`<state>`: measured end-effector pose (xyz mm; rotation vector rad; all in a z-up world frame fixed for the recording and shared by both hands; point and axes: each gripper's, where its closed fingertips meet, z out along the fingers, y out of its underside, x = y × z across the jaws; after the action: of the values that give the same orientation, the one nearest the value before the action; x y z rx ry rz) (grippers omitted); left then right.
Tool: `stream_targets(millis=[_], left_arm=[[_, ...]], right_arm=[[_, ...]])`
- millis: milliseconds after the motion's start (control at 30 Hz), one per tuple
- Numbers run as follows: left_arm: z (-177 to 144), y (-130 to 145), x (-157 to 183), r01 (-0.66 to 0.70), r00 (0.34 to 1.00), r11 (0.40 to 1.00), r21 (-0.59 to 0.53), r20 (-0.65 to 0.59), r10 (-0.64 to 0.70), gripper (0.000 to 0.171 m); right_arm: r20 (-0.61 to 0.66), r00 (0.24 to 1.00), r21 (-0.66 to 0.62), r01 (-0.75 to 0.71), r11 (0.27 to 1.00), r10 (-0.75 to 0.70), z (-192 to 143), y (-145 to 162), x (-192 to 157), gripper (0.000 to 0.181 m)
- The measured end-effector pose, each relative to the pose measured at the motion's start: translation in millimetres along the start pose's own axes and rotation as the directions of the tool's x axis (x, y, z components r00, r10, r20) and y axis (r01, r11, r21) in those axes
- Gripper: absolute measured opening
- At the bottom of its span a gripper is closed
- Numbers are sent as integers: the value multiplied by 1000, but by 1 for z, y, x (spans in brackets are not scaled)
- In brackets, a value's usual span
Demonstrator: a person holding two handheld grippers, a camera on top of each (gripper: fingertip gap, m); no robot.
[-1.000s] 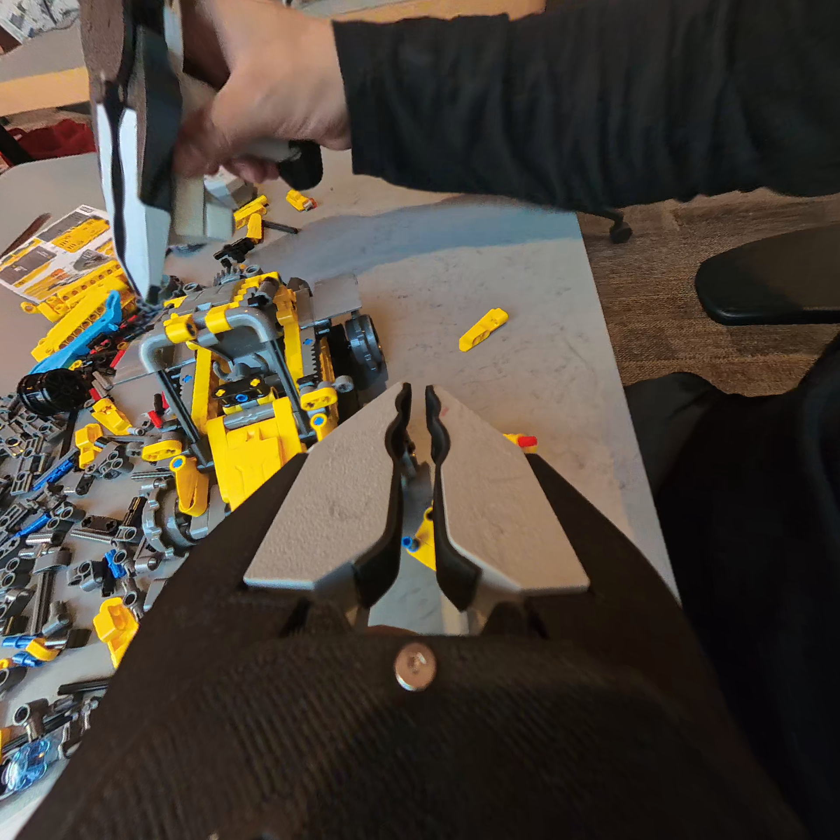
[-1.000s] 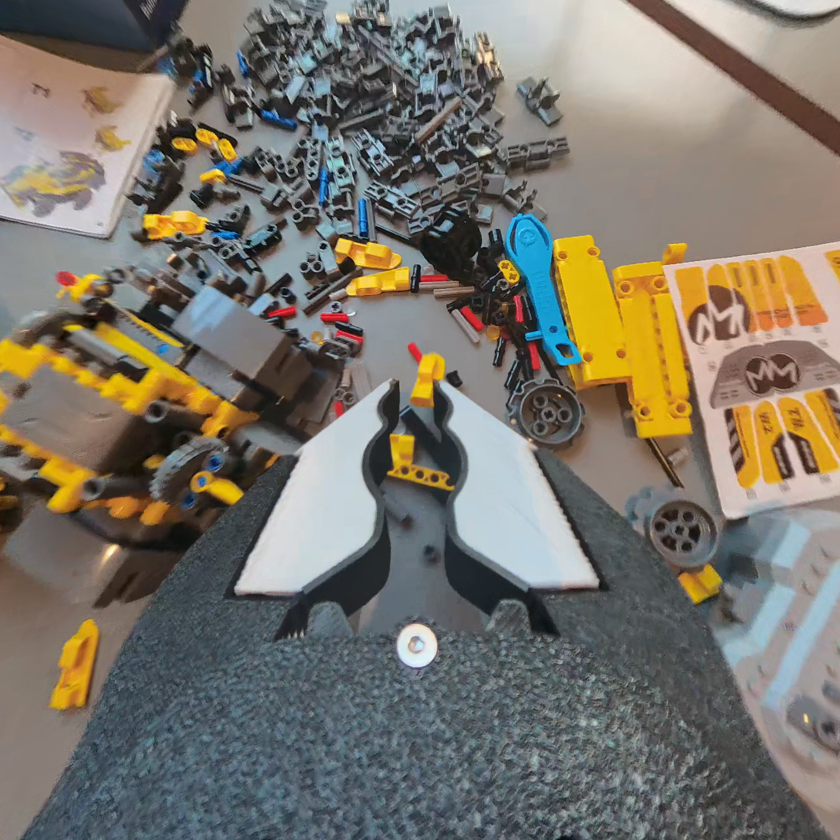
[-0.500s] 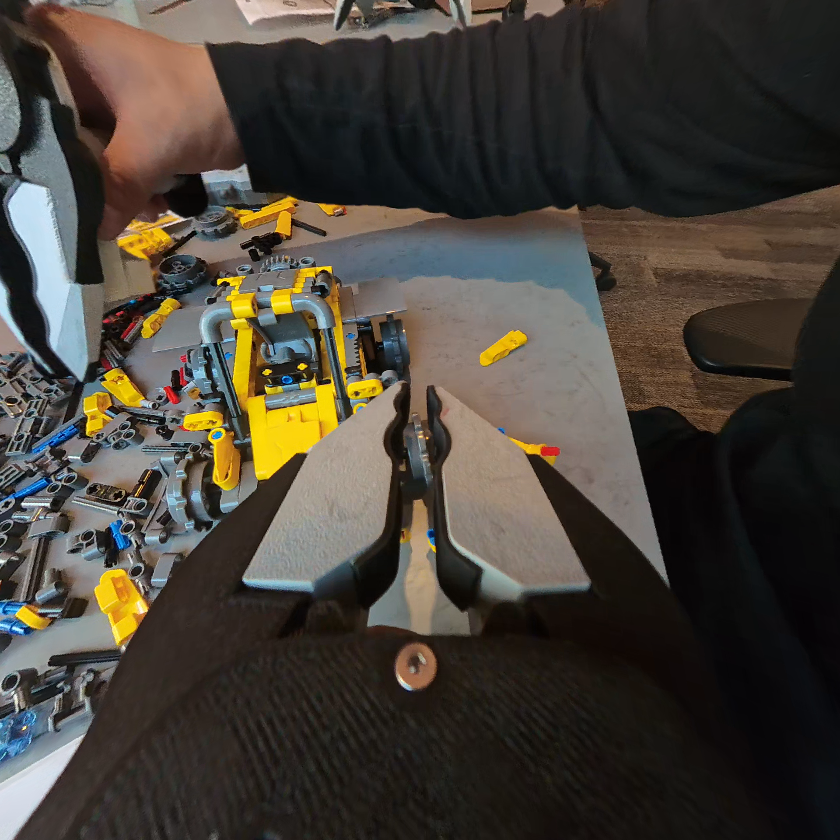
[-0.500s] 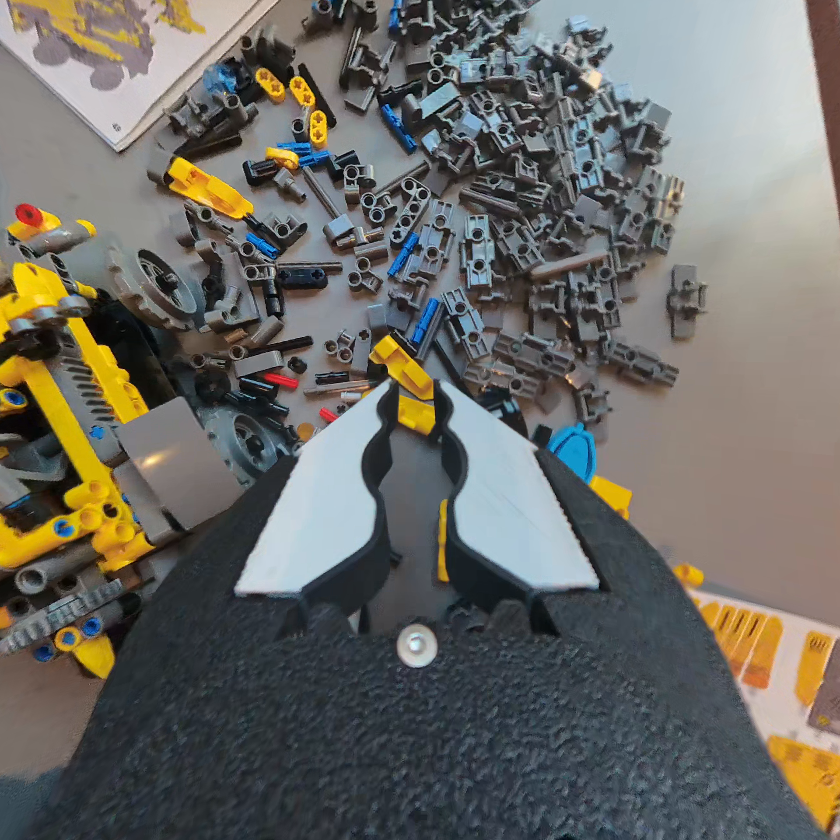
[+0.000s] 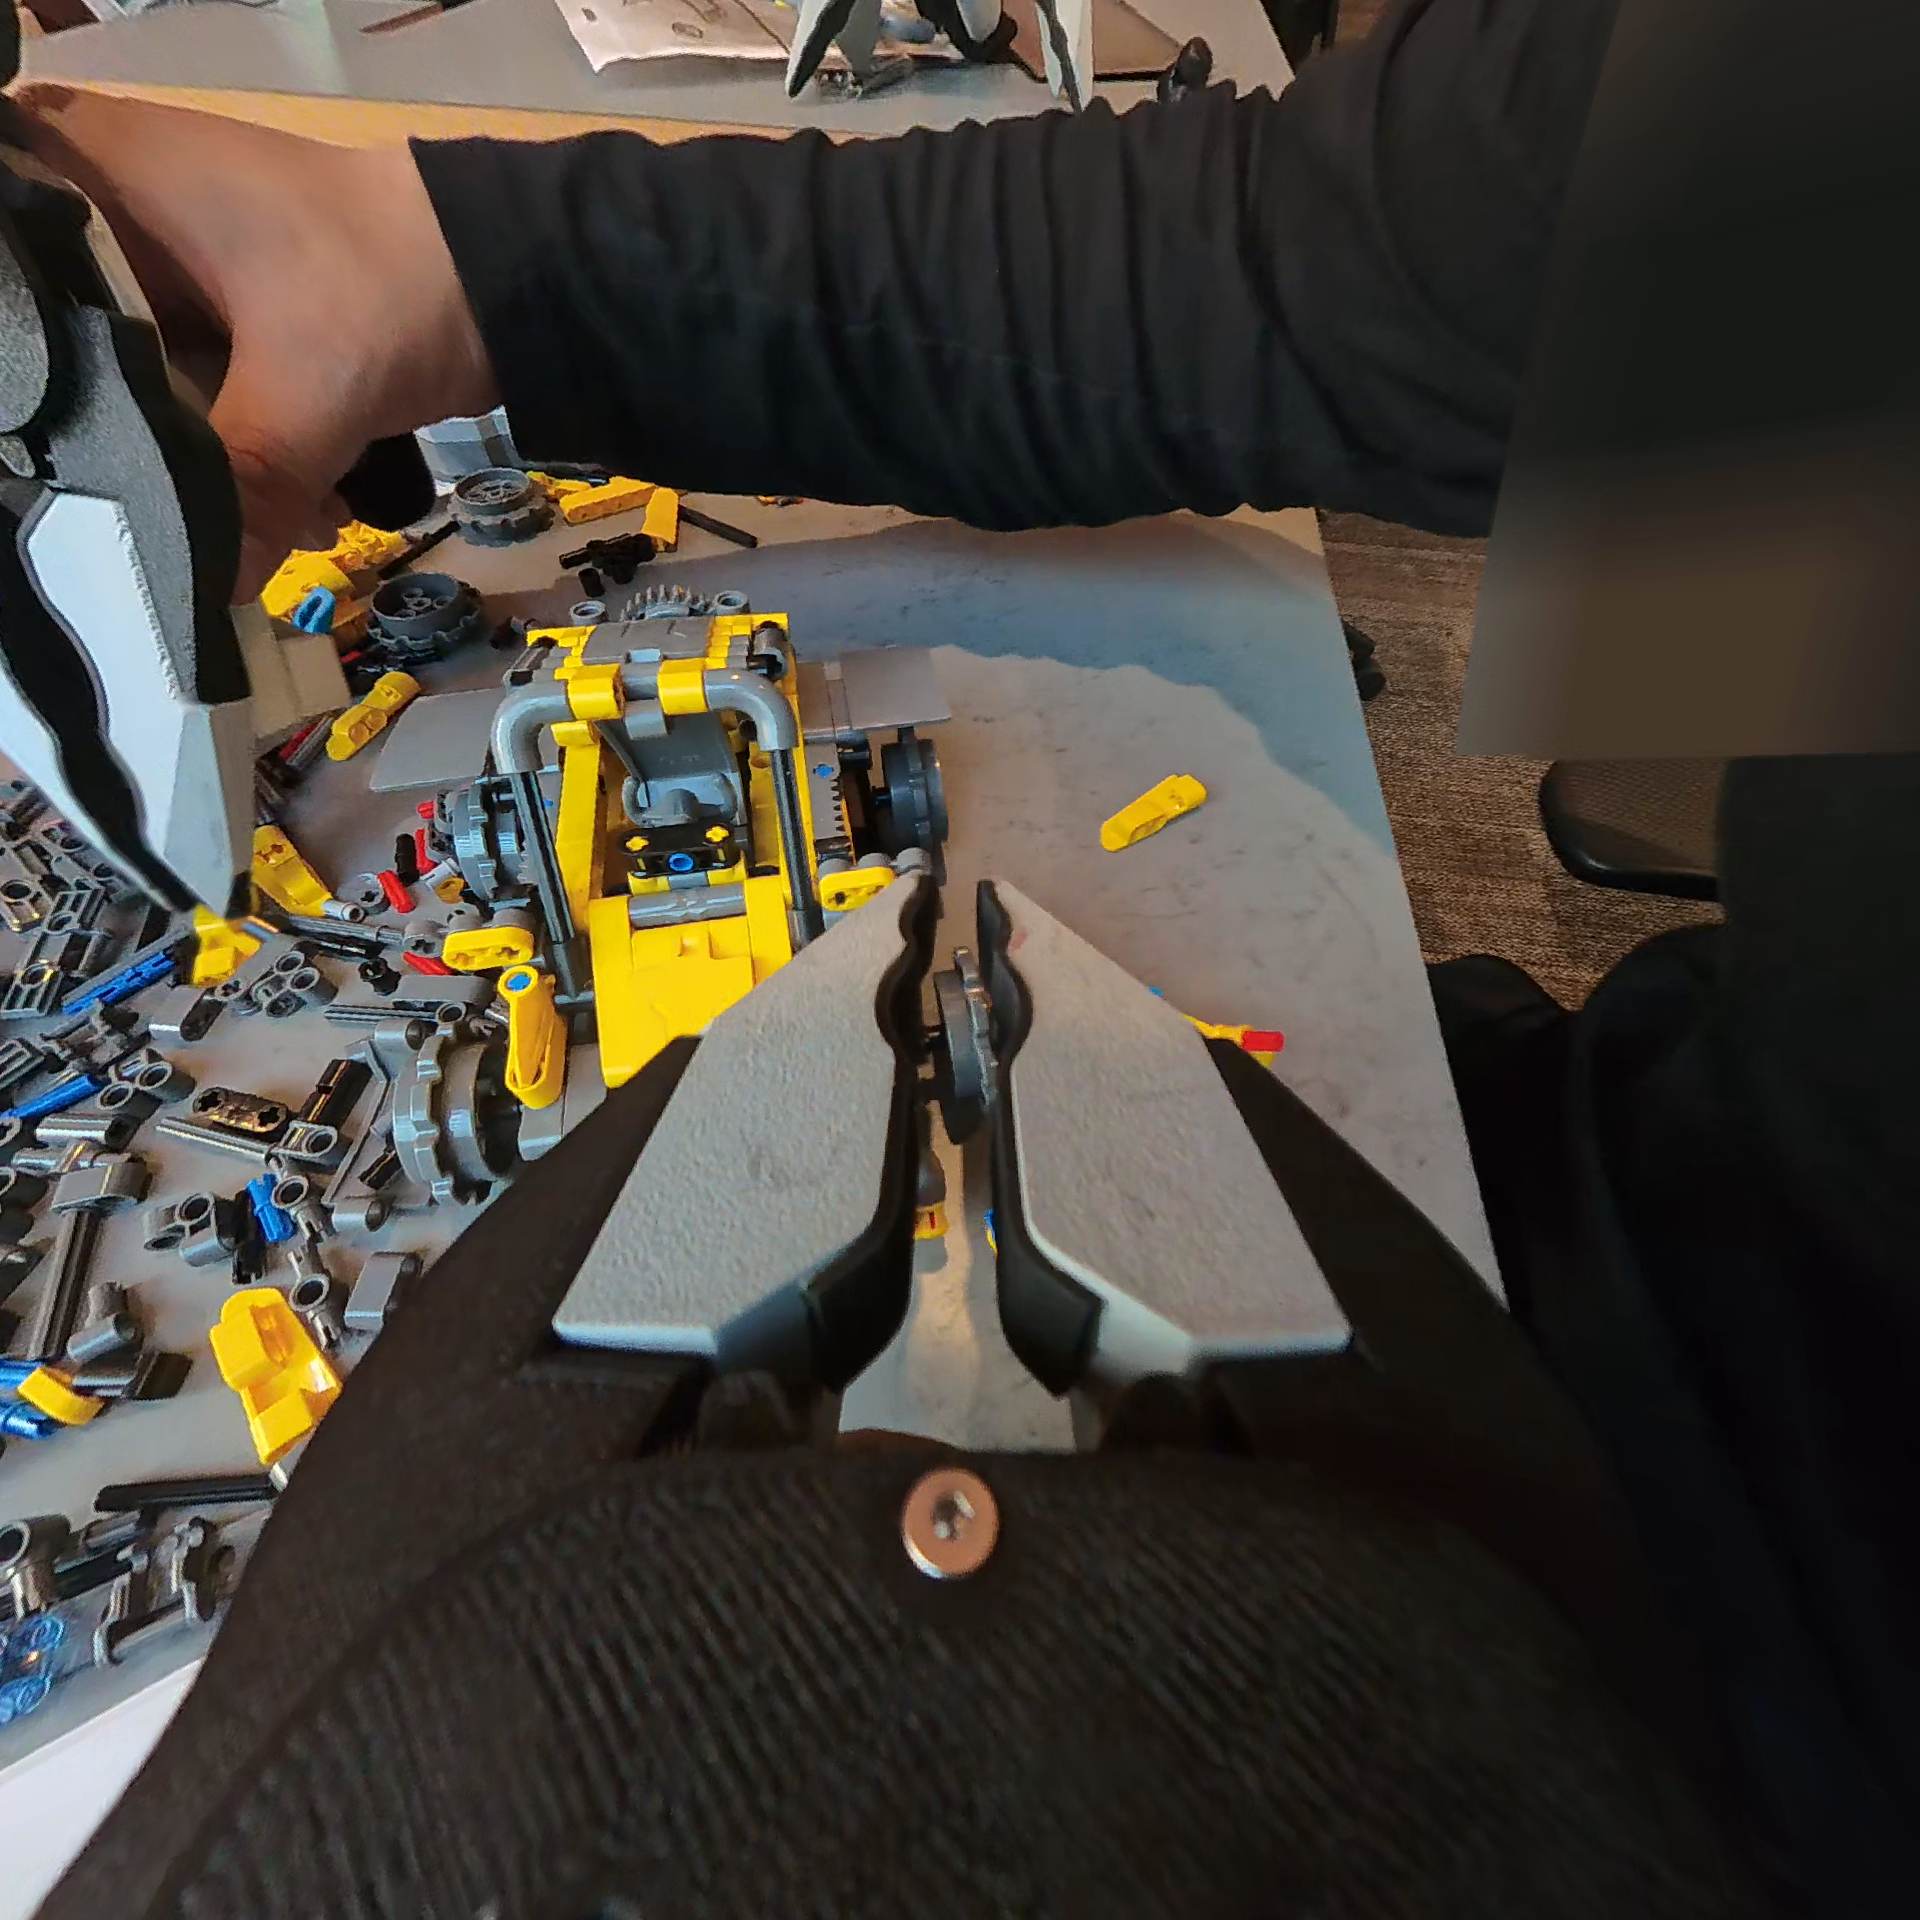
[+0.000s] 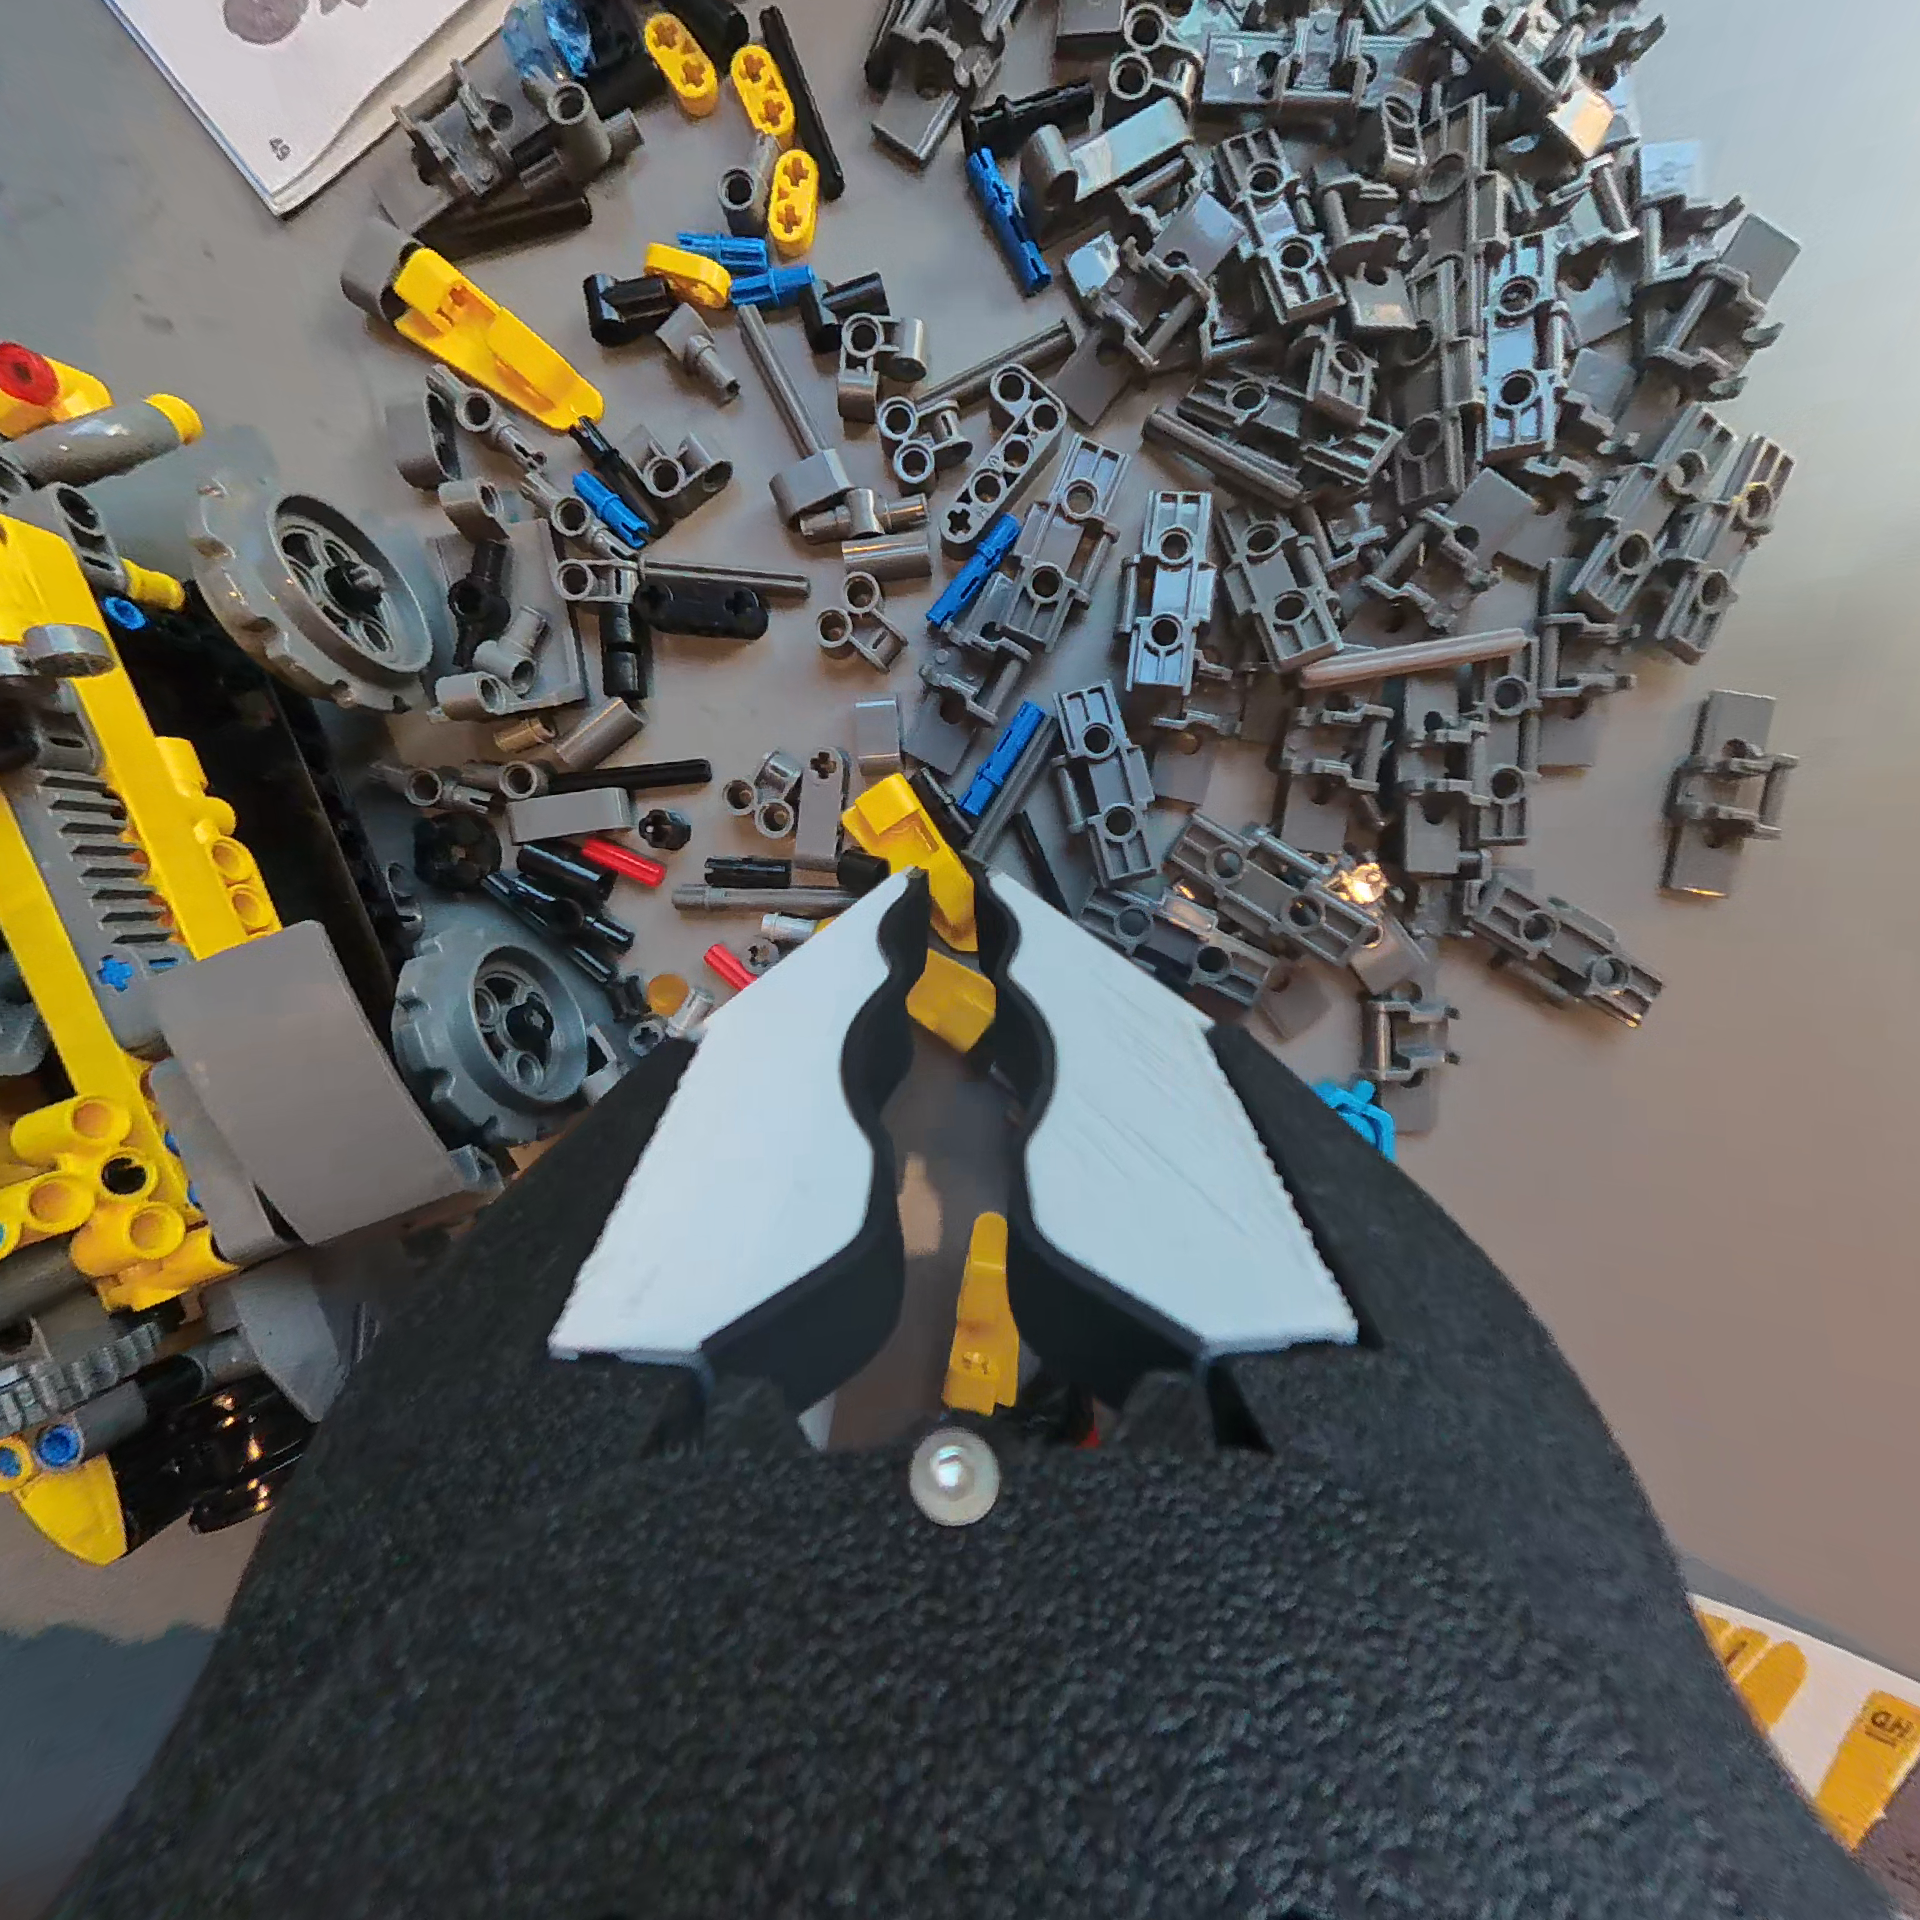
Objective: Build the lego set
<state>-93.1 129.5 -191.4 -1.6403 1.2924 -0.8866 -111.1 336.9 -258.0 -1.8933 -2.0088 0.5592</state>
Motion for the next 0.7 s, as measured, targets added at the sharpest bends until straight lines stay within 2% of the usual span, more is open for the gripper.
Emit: stream_targets(millis=[100,200,267,433,700], left_arm=[[0,1,-1,2,1000,1000,-5,4,-2,4],[1,1,-1,6,1000,1000,-4,-1,-6,4],[0,0,0,0,1000,1000,-3,2,0,4],[-2,-3,0,-2,1000,1000,13,4,2,4],[0,-1,0,3,1000,1000,4,1,-3,4]], right_arm=[[-18,1000,-19,-8,1000,7,0,5,3,17],[16,999,2,-28,1000,28,0,4,-1,17],[16,1000,-11,-26,1000,27,1,7,-2,10],[3,1000,-12,-16,1000,16,1,4,-4,9],[-34,999,74,-32,997,35,-5,-7,-1,8]])
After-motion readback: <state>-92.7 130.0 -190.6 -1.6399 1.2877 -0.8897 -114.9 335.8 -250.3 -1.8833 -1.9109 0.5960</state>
